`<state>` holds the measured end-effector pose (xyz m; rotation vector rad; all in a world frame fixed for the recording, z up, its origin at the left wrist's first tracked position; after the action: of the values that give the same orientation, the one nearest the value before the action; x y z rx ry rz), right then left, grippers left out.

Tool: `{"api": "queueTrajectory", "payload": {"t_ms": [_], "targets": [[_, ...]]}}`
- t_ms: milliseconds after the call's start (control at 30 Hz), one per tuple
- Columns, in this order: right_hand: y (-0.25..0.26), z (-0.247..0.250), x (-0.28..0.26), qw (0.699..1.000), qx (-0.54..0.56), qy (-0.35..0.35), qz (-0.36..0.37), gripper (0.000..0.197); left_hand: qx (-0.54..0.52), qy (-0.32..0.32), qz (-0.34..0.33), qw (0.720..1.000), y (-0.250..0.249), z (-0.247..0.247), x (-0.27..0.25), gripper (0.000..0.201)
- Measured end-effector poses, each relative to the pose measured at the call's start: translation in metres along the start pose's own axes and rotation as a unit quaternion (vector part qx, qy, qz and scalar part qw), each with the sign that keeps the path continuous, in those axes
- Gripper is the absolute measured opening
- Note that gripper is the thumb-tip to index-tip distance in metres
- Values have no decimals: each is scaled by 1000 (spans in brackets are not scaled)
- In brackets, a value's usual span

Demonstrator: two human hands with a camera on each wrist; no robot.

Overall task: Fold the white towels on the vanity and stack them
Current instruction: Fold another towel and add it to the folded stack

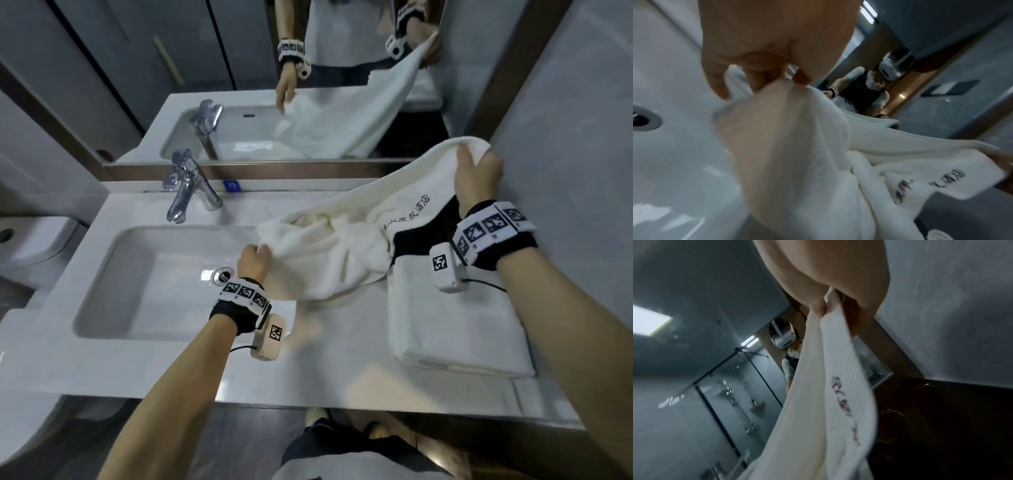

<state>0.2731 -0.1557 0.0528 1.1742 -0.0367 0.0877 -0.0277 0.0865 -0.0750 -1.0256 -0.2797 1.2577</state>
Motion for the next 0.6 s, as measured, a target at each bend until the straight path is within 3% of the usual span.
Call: {"api": "queueTrajectory", "payload": {"t_ms": [200, 267, 333, 400, 500, 600], "targets": [[-14, -17, -16, 992, -102, 65, 39, 33, 65, 203, -65, 975, -38, -27, -8, 22], [-15, -21, -19, 990, -110, 75, 41, 33, 98, 284, -63, 952, -41, -38, -14, 18], [-16, -24, -21, 989, -109, 89, 43, 33, 78, 326, -28, 942, -33, -48, -15, 14], [-17, -25, -21, 988, -109, 98, 43, 33, 16, 306, 30, 952, -23, -51, -12, 10], [-18, -25, -23, 989, -98, 102, 33, 32, -17, 162, 53, 985, -11, -45, 13, 22], [-19, -26, -27, 989, -92, 107, 33, 34, -109, 84, 123, 983, -3, -36, 33, 46]]}}
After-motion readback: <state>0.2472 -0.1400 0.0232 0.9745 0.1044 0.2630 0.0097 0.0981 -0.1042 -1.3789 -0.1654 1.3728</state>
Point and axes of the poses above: each hand's wrist, its own x-axis towards the middle knuckle, its own z-axis out of the back of the hand, y = z × x, the point moved 4 cm from there along x, towards the middle knuckle, and after that the axes turned 4 degrees about -x, right-handed, at the moved point
